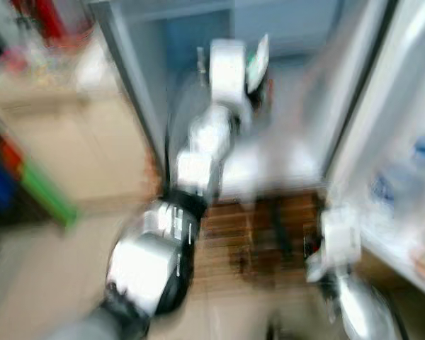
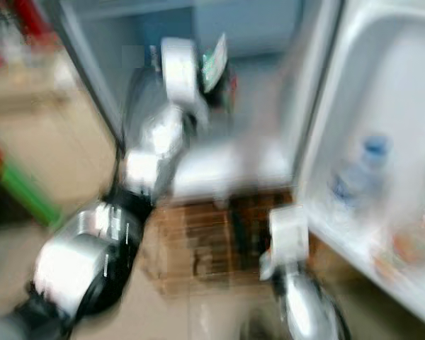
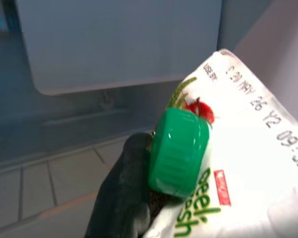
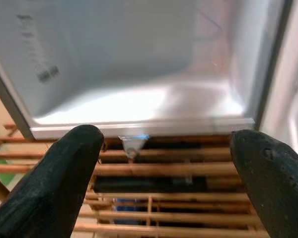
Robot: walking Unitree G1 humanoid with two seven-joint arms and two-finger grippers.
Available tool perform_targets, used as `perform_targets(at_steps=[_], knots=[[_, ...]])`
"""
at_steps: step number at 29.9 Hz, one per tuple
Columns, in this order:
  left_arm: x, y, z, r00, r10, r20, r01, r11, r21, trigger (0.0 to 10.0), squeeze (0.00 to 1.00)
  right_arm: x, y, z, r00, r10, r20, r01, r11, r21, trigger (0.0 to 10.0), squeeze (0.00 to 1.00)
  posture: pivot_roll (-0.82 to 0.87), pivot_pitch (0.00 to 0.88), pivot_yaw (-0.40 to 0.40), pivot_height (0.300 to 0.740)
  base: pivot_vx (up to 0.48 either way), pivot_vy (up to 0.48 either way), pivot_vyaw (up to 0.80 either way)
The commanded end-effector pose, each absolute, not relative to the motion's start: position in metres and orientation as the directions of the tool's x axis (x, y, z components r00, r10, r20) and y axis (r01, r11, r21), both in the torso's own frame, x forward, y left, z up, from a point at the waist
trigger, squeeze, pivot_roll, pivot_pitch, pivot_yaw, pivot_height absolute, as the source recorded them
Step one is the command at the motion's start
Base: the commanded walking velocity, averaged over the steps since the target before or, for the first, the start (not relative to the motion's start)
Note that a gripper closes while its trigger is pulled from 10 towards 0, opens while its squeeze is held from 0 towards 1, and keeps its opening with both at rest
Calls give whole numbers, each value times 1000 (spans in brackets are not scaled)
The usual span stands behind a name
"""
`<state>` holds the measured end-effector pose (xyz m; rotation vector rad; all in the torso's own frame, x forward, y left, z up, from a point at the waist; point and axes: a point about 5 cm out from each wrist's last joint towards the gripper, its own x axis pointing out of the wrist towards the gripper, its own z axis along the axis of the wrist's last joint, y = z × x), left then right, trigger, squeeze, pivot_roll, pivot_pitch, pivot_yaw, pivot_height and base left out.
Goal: Restocking fridge
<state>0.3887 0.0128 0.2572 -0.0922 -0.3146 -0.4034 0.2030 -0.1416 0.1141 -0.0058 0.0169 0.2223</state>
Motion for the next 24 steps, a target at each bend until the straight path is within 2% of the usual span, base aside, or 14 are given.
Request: perform_targets(at_steps=[1, 4, 10, 11, 12, 13, 16, 20, 21, 23, 24], knots=[[395, 28, 259, 895, -303, 327, 325, 946, -14, 10000, 0, 202, -137, 121, 972, 236, 3, -236, 972, -7, 10000, 0, -289, 147, 168, 740, 0, 0, 0], [401, 43, 262, 908, -249, 336, 263, 965, 4, 10000, 0, 199, -136, 121, 971, 240, -5, -240, 971, -6, 10000, 0, -290, 151, 169, 740, 0, 0, 0], [400, 61, 249, 918, -253, 306, 277, 960, -38, 10000, 0, 200, -136, 124, 972, 233, 0, -233, 972, -13, 10000, 0, -286, 151, 182, 740, 0, 0, 0], [387, 75, 231, 913, -287, 289, 308, 951, -30, 10000, 0, 201, -139, 129, 976, 217, 14, -217, 976, -15, 10000, 0, -271, 132, 182, 740, 0, 0, 0], [387, 75, 231, 913, -287, 289, 308, 951, -30, 10000, 0, 201, -139, 129, 976, 217, 14, -217, 976, -15, 10000, 0, -271, 132, 182, 740, 0, 0, 0], [374, 85, 217, 909, -320, 266, 334, 943, -6, 10000, 0, 203, -141, 129, 977, 210, 20, -210, 978, -13, 10000, 0, -250, 112, 174, 740, 0, 0, 0], [361, 106, 203, 922, -303, 242, 303, 952, 41, 10000, 0, 210, -142, 126, 976, 216, 17, -216, 976, -10, 10000, 0, -214, 84, 154, 740, 0, 0, 0], [351, 115, 196, 927, -299, 227, 300, 953, 34, 10000, 0, 219, -138, 126, 970, 242, 27, -242, 970, -7, 10000, 0, -181, 54, 139, 740, 0, 0, 0], [332, 114, 195, 911, -350, 220, 350, 936, 41, 10000, 0, 224, -136, 128, 968, 250, 39, -250, 968, -6, 10000, 0, -160, 33, 131, 740, 0, 0, 0], [322, 113, 194, 900, -381, 212, 380, 924, 45, 10000, 0, 225, -136, 128, 968, 247, 43, -247, 969, -4, 10000, 0, -160, 33, 131, 740, 0, 0, 0], [296, 113, 186, 882, -444, 158, 446, 895, 24, 10000, 0, 225, -138, 128, 971, 237, 43, -238, 971, 2, 10000, 0, -144, 14, 125, 740, 0, 0, 0]])
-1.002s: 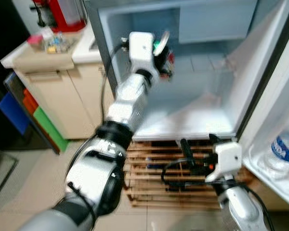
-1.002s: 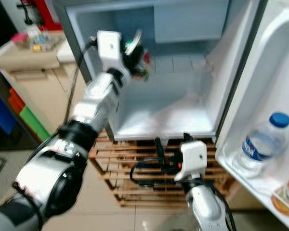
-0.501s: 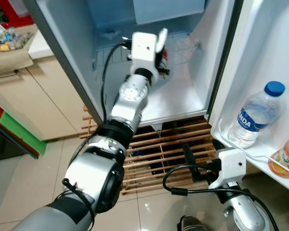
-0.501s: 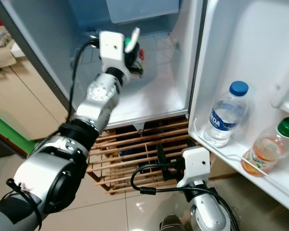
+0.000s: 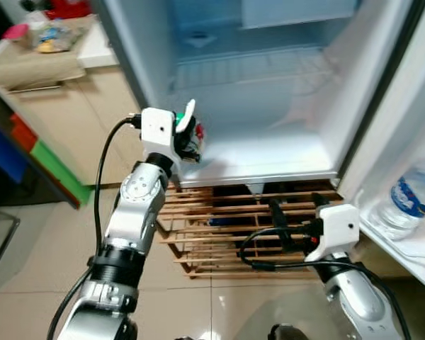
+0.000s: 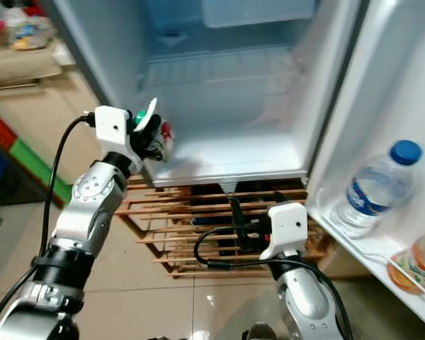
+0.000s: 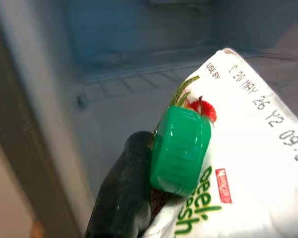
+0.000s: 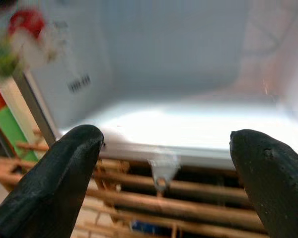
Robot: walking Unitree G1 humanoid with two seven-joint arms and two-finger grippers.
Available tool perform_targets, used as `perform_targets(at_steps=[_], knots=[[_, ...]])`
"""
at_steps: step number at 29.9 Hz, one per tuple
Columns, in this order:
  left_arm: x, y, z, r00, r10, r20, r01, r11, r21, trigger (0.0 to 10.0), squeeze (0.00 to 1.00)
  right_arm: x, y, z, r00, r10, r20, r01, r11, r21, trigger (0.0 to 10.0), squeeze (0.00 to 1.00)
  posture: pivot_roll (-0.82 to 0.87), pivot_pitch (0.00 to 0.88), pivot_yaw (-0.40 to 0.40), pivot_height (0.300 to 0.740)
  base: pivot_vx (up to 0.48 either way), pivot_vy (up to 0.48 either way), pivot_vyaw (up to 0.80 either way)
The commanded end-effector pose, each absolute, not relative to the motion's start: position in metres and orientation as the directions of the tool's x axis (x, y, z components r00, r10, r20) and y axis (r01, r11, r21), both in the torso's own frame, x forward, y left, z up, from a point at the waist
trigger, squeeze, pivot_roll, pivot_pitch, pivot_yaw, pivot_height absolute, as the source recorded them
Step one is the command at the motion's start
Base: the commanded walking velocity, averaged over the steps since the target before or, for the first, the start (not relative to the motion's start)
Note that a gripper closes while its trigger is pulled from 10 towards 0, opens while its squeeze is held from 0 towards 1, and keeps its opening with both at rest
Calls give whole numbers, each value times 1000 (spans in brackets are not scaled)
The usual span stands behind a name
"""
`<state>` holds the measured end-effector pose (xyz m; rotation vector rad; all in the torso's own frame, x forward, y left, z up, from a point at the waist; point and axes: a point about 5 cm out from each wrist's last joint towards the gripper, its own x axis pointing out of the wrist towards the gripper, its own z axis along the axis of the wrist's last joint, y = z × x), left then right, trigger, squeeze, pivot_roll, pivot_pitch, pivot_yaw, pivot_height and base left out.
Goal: Restocking fridge
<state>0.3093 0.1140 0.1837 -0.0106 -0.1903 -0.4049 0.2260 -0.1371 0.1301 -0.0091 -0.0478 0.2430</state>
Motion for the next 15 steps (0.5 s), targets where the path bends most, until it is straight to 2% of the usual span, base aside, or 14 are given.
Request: perform_targets(at_steps=[1, 4, 6, 8, 11, 15], knots=[[281, 115, 180, 869, -476, 131, 478, 878, 22, 10000, 0, 223, -139, 128, 972, 229, 43, -229, 973, 4, 10000, 0, -135, 7, 120, 740, 0, 0, 0], [250, 120, 165, 856, -514, 63, 515, 857, -10, 10000, 0, 217, -141, 126, 973, 230, 32, -230, 973, 4, 10000, 0, -123, 0, 118, 740, 0, 0, 0], [240, 126, 154, 875, -483, 22, 482, 875, 33, 10000, 0, 217, -143, 122, 972, 232, 22, -232, 973, 2, 10000, 0, -115, 0, 110, 740, 0, 0, 0], [238, 130, 148, 927, -375, 18, 376, 927, -20, 10000, 0, 224, -147, 121, 981, 193, 32, -193, 981, -4, 10000, 0, -105, 0, 93, 740, 0, 0, 0], [240, 132, 150, 954, -300, 19, 301, 953, -35, 10000, 0, 231, -150, 121, 987, 152, 45, -152, 988, -4, 10000, 0, -102, 0, 86, 740, 0, 0, 0], [247, 135, 146, 969, -248, 16, 248, 968, 36, 10000, 0, 239, -149, 119, 992, 111, 57, -112, 993, 26, 10000, 0, -96, 0, 75, 740, 0, 0, 0]])
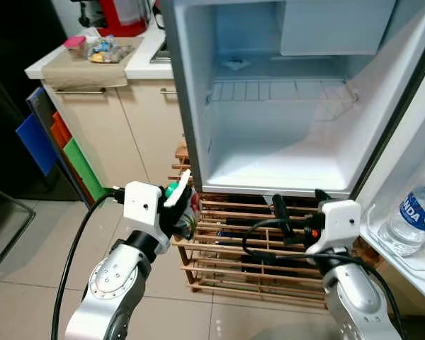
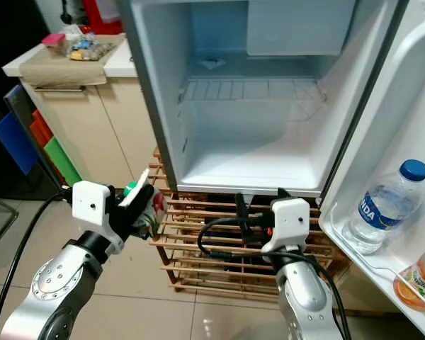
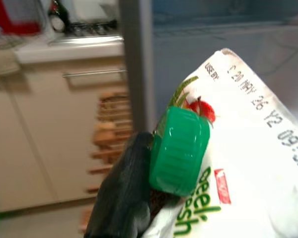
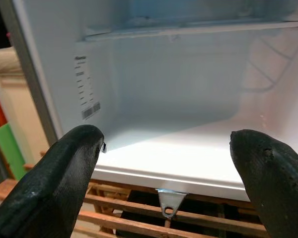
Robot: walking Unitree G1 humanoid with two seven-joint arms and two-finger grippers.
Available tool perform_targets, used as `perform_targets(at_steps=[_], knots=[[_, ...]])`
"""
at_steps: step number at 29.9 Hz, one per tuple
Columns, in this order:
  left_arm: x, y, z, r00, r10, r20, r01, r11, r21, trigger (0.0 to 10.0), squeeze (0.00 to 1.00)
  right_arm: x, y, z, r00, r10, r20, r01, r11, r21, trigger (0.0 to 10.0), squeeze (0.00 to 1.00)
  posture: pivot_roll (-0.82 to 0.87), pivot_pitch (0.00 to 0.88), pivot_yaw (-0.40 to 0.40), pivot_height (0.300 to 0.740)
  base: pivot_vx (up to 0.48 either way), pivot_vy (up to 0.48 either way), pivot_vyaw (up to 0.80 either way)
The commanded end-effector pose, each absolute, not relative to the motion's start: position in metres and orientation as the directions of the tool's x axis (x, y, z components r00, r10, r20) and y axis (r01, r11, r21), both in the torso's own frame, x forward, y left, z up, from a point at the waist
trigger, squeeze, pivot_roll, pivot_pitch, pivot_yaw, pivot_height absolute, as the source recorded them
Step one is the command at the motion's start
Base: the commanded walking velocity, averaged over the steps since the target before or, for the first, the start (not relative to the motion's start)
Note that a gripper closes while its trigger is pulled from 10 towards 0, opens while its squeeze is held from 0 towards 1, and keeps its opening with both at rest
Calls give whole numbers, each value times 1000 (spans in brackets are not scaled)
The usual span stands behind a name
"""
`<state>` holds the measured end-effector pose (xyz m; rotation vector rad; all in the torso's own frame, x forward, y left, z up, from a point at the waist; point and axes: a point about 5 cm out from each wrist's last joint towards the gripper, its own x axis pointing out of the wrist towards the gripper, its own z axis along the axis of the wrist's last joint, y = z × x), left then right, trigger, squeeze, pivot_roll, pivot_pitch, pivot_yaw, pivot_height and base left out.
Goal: Restocking fridge
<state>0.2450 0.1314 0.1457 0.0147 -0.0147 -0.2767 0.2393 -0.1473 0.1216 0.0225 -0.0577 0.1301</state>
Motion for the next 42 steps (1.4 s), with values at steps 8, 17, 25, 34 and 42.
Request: perform_targets(at_steps=[8, 17, 25, 34, 42], knots=[[265, 119, 156, 931, -356, 81, 352, 934, 62, 10000, 0, 252, -142, 117, 988, 136, 70, -137, 990, 18, 10000, 0, -107, 0, 79, 740, 171, 0, 0], [276, 108, 166, 890, -440, 117, 432, 897, 89, 10000, 0, 257, -141, 119, 986, 133, 98, -134, 991, 12, 10000, 0, -111, 0, 85, 740, 472, 0, 0], [283, 89, 167, 829, -549, 108, 542, 836, 87, 10000, 0, 259, -139, 115, 986, 144, 79, -145, 989, 4, 10000, 0, -118, 0, 85, 740, 472, 0, -200], [296, 87, 178, 856, -498, 136, 493, 867, 73, 10000, 0, 259, -137, 121, 981, 162, 110, -163, 987, -5, 10000, 0, -130, 0, 92, 740, 210, 0, -267], [309, 65, 187, 817, -560, 136, 561, 827, 35, 10000, 0, 259, -132, 122, 977, 181, 113, -182, 983, -3, 10000, 0, -129, 0, 93, 740, 0, 0, 0]])
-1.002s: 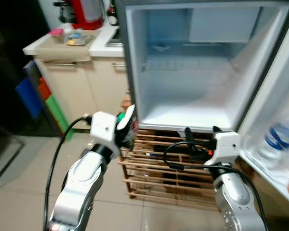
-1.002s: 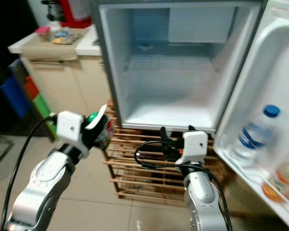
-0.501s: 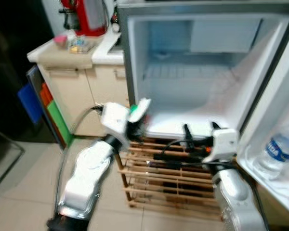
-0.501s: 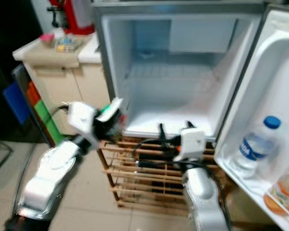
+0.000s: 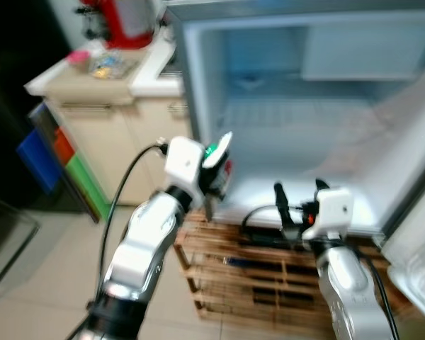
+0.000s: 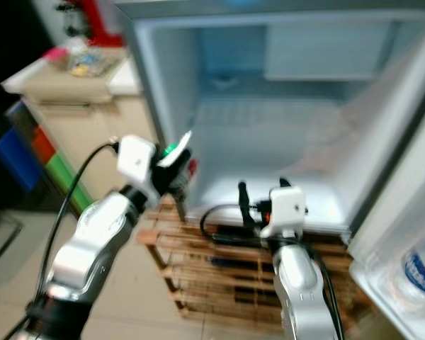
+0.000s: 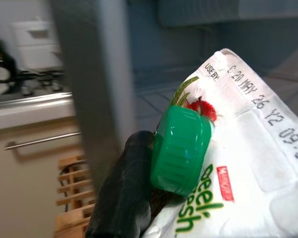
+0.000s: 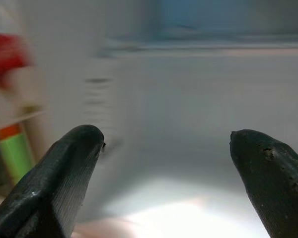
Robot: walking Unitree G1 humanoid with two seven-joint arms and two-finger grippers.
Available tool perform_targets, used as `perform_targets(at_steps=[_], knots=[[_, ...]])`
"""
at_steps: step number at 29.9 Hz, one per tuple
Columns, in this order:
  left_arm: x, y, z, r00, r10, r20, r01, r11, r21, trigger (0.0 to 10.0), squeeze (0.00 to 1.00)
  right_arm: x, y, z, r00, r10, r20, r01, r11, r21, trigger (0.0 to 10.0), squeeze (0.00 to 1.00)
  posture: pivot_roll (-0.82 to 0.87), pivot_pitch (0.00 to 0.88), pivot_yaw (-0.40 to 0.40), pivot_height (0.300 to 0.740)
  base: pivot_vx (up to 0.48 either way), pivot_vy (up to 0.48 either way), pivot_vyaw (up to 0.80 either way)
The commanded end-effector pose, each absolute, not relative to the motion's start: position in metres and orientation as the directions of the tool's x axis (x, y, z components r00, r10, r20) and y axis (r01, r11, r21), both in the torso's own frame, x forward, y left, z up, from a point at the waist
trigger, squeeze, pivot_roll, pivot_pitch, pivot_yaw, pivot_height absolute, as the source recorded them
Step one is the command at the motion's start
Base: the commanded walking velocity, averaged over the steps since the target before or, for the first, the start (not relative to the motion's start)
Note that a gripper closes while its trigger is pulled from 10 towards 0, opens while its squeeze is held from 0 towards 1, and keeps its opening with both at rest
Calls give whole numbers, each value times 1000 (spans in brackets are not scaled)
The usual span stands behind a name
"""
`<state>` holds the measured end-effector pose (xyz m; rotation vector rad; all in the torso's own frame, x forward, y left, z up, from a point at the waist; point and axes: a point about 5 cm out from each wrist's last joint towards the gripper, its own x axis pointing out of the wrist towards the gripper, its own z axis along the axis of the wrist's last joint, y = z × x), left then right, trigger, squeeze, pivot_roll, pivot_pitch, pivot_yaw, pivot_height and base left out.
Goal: Restocking fridge
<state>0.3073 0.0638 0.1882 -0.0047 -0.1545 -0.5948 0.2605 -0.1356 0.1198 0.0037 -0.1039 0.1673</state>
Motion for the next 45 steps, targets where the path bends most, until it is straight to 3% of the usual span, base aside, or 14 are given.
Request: perform_targets(at_steps=[1, 12, 23, 45], knots=[[311, 61, 188, 812, -568, 137, 570, 821, 31, 10000, 0, 259, -131, 122, 977, 182, 113, -183, 983, -3, 10000, 0, -130, 0, 94, 740, 0, 0, 0], [322, 39, 189, 766, -626, 145, 632, 775, 8, 10000, 0, 258, -132, 123, 979, 170, 116, -169, 985, -18, 10000, 0, -159, 0, 115, 740, 167, -199, 0], [348, 65, 191, 871, -469, 145, 471, 882, 24, 10000, 0, 257, -133, 123, 977, 181, 113, -179, 983, -28, 10000, 0, -164, 0, 109, 740, 109, -71, -218], [404, 123, 226, 931, -296, 214, 290, 955, 62, 10000, 0, 239, -129, 120, 976, 199, 88, -197, 980, -33, 10000, 0, -217, 36, 123, 740, 0, 0, 0]])
